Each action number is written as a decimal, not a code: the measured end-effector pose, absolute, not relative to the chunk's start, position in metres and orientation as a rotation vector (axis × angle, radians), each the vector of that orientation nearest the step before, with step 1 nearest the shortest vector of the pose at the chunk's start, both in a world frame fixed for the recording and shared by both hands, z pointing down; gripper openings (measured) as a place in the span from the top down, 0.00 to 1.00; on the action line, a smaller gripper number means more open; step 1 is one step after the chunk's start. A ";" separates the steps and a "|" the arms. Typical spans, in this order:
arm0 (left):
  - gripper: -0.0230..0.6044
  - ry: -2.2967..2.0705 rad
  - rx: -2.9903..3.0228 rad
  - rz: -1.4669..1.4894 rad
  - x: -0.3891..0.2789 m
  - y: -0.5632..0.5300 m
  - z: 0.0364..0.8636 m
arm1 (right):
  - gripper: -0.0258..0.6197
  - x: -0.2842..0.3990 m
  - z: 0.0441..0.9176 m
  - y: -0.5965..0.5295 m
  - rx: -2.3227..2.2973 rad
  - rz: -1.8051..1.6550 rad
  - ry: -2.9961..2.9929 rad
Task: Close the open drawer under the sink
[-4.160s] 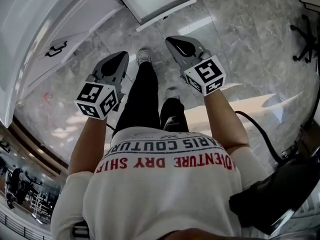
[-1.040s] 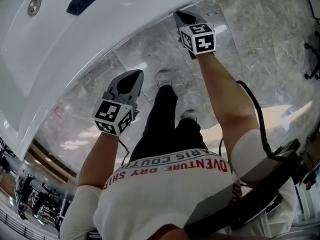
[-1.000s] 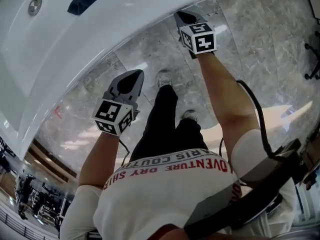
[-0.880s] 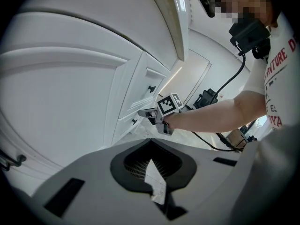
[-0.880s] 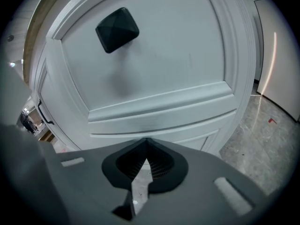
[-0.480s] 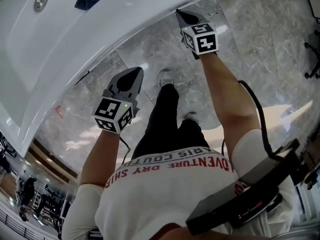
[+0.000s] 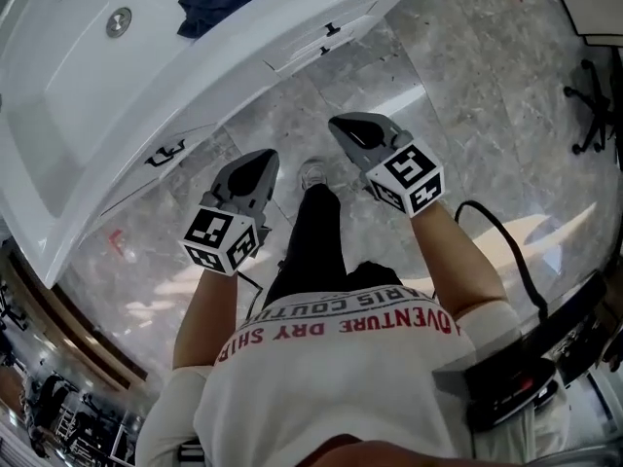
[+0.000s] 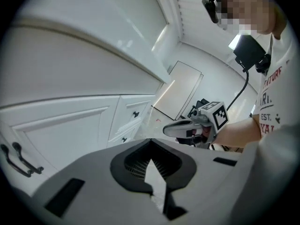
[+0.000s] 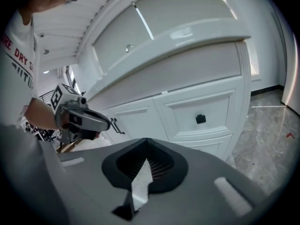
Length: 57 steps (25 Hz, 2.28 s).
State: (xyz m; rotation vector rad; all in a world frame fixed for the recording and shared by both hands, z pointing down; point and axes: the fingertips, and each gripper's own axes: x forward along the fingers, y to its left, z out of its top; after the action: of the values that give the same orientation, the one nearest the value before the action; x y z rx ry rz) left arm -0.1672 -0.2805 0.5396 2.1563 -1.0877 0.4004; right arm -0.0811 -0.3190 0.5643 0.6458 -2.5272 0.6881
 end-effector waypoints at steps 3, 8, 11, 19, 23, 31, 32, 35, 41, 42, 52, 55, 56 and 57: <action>0.96 -1.083 2.199 0.407 -0.151 -0.249 0.499 | 0.96 -0.078 0.505 -0.274 0.584 0.688 -2.570; 0.96 -1.127 2.220 0.340 -0.111 -0.166 0.441 | 0.96 -0.048 0.429 -0.181 0.551 0.628 -2.626; 0.96 -1.152 2.259 0.330 -0.082 -0.097 0.410 | 0.96 -0.012 0.404 -0.106 0.552 0.639 -2.627; 0.96 -1.187 2.323 0.240 0.000 0.106 0.310 | 0.96 0.088 0.307 0.106 0.540 0.601 -2.654; 0.96 -1.099 2.452 0.282 0.037 0.186 0.236 | 0.96 0.109 0.237 0.181 0.531 0.548 -2.680; 0.96 -1.048 2.580 0.289 0.057 0.272 0.163 | 0.96 0.114 0.163 0.280 0.551 0.438 -2.721; 0.96 -1.037 2.587 0.294 0.057 0.283 0.161 | 0.96 0.113 0.159 0.293 0.566 0.439 -2.724; 0.96 -1.019 2.610 0.311 0.051 0.321 0.156 | 0.96 0.104 0.155 0.332 0.592 0.454 -2.738; 0.96 -1.021 2.648 0.322 0.035 0.384 0.157 | 0.96 0.086 0.157 0.390 0.636 0.447 -2.777; 0.96 -1.021 2.647 0.325 0.032 0.391 0.156 | 0.96 0.084 0.157 0.396 0.638 0.449 -2.774; 0.96 -1.000 2.663 0.318 0.038 0.421 0.146 | 0.96 0.092 0.149 0.420 0.667 0.471 -2.792; 0.96 -0.992 2.655 0.327 0.041 0.428 0.149 | 0.96 0.093 0.150 0.427 0.662 0.478 -2.797; 0.96 -0.991 2.652 0.323 0.042 0.429 0.148 | 0.96 0.093 0.150 0.428 0.659 0.474 -2.796; 0.96 -0.990 2.651 0.317 0.043 0.428 0.147 | 0.96 0.094 0.150 0.428 0.658 0.468 -2.795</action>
State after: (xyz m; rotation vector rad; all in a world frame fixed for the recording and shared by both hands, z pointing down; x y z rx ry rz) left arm 0.0435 0.4281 0.1470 2.6509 -0.9901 0.3174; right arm 0.0938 0.4283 0.1501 0.6580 -2.7950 0.4683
